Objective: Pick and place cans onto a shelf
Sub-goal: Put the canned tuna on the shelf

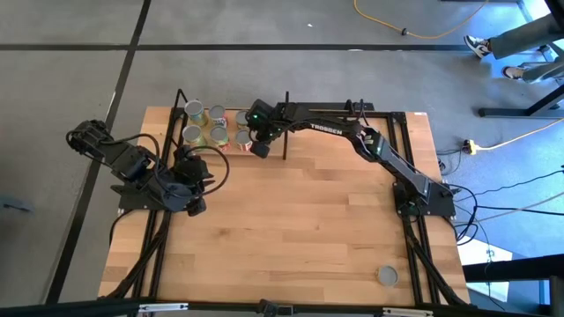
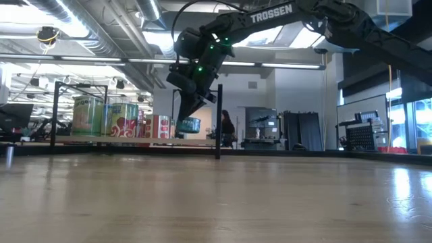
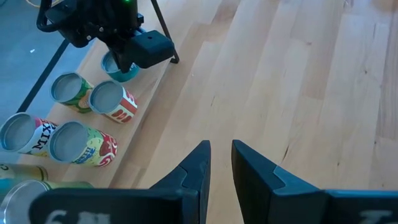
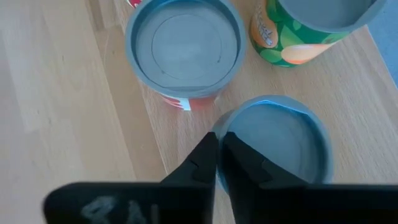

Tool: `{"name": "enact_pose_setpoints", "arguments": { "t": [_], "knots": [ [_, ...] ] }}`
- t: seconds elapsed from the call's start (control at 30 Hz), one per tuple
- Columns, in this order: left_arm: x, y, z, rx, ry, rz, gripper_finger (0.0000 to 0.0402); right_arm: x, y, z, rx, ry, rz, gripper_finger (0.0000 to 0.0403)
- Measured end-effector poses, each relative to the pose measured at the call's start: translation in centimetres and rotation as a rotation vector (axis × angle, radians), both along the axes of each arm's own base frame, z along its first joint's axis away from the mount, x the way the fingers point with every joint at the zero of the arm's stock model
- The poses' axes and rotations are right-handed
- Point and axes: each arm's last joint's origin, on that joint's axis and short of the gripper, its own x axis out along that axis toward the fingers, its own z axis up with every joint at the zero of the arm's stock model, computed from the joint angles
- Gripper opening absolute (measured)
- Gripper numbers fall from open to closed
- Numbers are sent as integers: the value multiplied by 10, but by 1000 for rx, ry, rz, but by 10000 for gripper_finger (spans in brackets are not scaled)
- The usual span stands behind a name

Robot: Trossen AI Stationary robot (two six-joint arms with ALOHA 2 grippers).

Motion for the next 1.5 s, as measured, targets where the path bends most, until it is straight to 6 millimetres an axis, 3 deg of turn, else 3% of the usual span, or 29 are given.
{"name": "enact_pose_setpoints", "arguments": {
  "t": [0.17,0.37,0.53,0.77,1.1,1.27,1.5],
  "knots": [
    [0,0,0,0,0,0,59,0,0,0,0,0,1,57],
    [0,0,0,0,0,0,59,0,0,0,-6,-3,-1,63],
    [0,0,0,0,0,0,59,2,6,4,68,-36,56,54],
    [0,0,0,-3,2,-2,59,6,28,-1,77,-2,126,7],
    [0,0,0,6,5,1,59,4,26,-3,-2,41,72,2],
    [-1,1,0,10,5,3,59,1,34,17,-13,21,89,2],
    [-3,4,0,128,18,-7,59,-12,62,71,-50,-72,157,1]
  ]
}}
